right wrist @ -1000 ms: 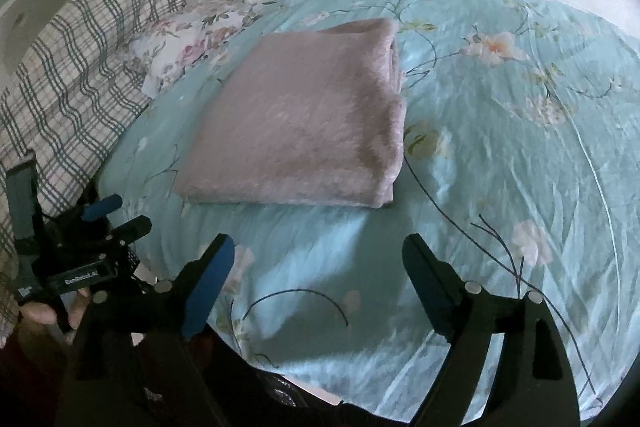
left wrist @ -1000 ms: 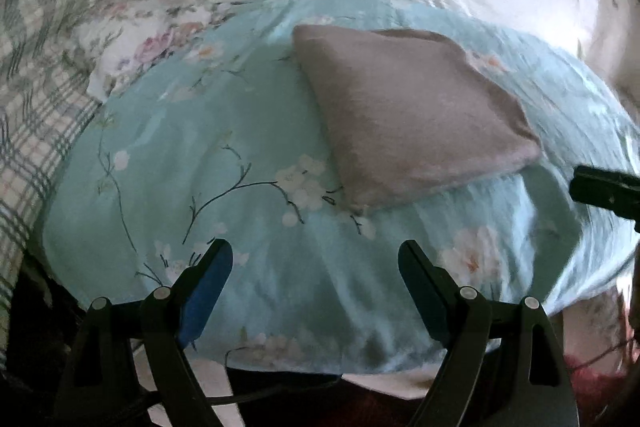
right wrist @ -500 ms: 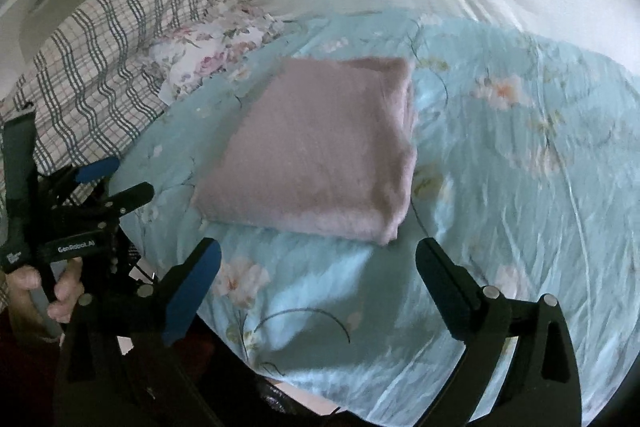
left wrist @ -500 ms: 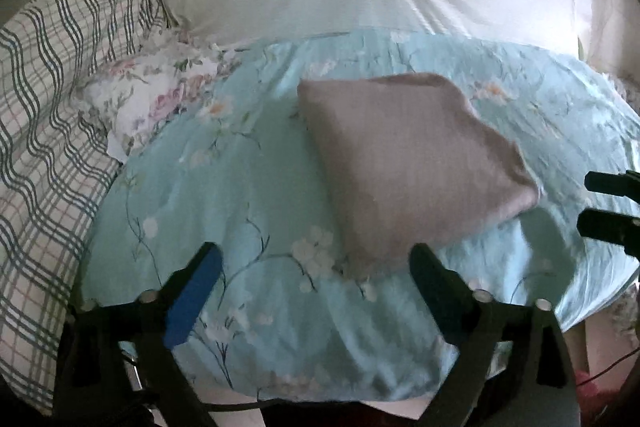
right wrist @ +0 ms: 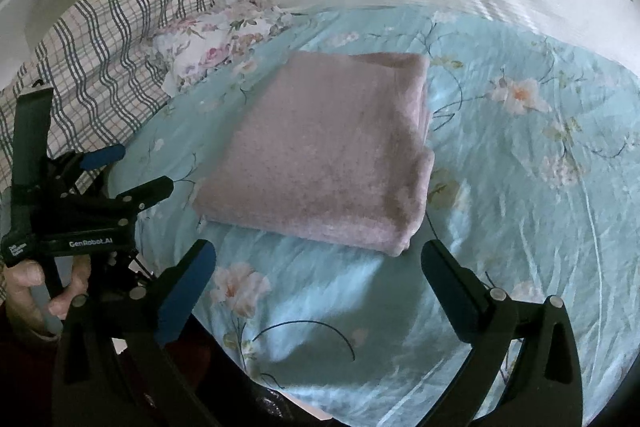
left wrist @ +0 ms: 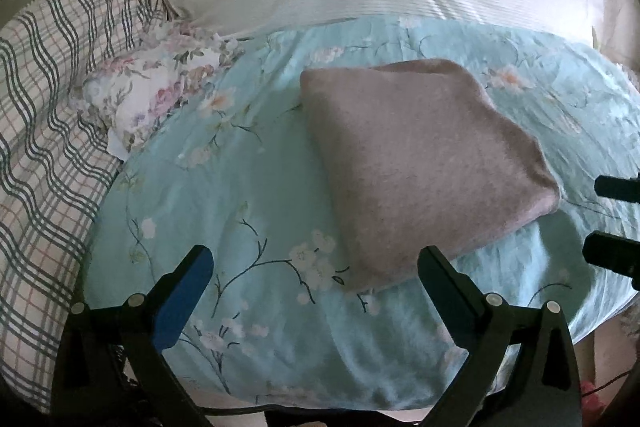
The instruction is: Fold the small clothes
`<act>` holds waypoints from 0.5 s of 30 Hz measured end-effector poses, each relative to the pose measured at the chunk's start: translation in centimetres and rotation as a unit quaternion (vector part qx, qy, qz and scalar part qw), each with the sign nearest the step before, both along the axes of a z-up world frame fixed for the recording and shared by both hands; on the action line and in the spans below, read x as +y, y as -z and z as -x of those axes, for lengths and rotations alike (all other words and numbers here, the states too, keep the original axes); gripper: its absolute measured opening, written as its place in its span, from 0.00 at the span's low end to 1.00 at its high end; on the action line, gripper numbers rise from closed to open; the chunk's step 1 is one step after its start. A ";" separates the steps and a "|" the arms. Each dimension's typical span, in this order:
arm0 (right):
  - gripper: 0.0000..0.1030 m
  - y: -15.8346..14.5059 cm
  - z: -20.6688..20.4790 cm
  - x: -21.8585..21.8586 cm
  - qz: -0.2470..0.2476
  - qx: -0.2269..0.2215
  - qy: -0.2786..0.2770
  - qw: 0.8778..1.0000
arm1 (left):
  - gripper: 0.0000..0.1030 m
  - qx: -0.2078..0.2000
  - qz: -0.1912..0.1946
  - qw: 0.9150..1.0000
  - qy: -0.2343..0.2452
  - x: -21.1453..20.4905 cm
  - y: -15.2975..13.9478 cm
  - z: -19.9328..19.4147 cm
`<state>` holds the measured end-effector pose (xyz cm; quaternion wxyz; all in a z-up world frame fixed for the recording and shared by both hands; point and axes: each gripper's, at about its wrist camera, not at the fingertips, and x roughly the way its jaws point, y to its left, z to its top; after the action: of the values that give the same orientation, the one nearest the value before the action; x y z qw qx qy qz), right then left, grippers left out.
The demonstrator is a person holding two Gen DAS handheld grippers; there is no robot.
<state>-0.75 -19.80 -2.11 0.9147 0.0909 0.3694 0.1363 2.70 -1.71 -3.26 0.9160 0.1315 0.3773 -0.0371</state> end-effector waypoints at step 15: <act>0.99 0.0 -3.5 -0.4 -0.008 0.010 0.000 1.000 | 0.99 0.009 0.018 1.000 0.010 -0.6 0.7 -2.8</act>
<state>2.72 -20.18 -2.14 0.9103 0.0996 0.3771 0.1385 5.48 -2.34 -3.96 0.9145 0.1185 0.3830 -0.0543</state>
